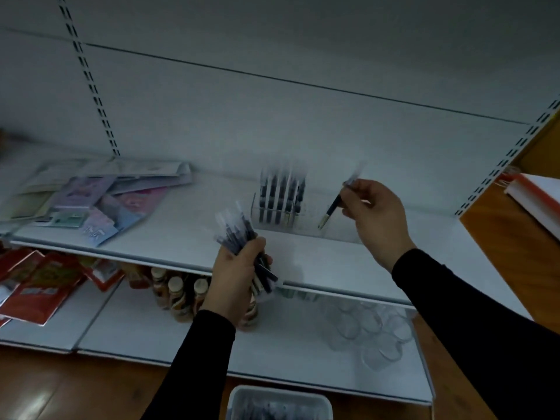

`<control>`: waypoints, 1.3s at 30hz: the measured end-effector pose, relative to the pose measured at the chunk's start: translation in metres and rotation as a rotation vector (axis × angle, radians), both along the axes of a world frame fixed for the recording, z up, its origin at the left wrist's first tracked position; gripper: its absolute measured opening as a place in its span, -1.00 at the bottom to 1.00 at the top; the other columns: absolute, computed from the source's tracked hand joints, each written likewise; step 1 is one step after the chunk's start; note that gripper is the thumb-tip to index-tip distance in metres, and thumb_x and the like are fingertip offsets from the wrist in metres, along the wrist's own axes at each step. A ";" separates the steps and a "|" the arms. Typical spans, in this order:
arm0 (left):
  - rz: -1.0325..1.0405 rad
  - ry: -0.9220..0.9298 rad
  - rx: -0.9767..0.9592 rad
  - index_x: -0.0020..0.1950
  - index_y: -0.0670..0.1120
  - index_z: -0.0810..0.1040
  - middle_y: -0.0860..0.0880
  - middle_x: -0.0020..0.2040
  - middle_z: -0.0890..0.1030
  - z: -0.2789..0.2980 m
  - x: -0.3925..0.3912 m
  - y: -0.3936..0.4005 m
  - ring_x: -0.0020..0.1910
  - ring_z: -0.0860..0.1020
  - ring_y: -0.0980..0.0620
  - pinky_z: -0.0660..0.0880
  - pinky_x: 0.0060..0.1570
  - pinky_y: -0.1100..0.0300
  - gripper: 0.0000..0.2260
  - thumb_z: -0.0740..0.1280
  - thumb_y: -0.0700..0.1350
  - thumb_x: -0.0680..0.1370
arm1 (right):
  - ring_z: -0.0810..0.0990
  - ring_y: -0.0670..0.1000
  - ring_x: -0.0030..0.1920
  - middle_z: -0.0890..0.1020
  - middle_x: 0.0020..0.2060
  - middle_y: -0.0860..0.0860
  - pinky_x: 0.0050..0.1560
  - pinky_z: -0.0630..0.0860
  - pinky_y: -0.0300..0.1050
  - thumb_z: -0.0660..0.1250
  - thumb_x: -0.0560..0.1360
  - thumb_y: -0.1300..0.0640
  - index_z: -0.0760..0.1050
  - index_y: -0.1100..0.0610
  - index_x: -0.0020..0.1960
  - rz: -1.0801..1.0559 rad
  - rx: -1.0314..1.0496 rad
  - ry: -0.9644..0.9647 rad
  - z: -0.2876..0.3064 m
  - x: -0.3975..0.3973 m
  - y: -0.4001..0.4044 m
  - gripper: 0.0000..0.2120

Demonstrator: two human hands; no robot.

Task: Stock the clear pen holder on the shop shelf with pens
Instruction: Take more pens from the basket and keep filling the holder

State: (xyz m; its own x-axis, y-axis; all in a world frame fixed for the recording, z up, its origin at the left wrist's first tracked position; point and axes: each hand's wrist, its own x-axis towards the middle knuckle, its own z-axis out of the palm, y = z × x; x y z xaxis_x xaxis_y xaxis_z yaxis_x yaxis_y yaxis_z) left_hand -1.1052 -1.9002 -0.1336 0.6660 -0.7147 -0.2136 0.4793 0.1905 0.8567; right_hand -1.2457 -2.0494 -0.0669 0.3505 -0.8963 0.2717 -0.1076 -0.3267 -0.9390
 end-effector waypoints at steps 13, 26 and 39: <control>0.136 0.064 -0.014 0.05 -0.17 0.46 -0.05 -0.36 0.51 0.001 0.011 -0.010 -0.40 0.52 0.04 0.51 -0.44 0.25 -0.88 0.34 -0.22 0.54 | 0.66 0.03 -0.04 0.66 -0.12 -0.01 0.12 0.59 0.07 0.31 0.56 0.13 0.55 0.12 0.06 -0.100 -0.089 0.023 -0.008 0.044 -0.053 -0.88; 0.124 0.047 -0.011 -0.03 -0.13 0.49 -0.03 -0.35 0.52 0.004 0.012 -0.007 -0.37 0.53 0.04 0.52 -0.35 0.18 -0.95 0.34 -0.21 0.54 | 0.64 0.02 0.00 0.64 -0.03 0.03 0.11 0.57 -0.08 0.28 0.59 0.12 0.54 0.15 0.15 -0.004 -0.228 0.282 -0.016 0.056 -0.050 -0.82; 0.079 0.061 0.016 -0.01 -0.14 0.50 0.03 -0.51 0.56 0.007 0.011 -0.003 -0.46 0.55 0.08 0.50 -0.50 0.26 -0.95 0.34 -0.20 0.55 | 0.63 0.03 -0.01 0.64 0.02 0.08 0.05 0.51 -0.20 0.26 0.60 0.13 0.55 0.18 0.15 -0.009 -0.313 0.385 -0.028 0.061 -0.048 -0.81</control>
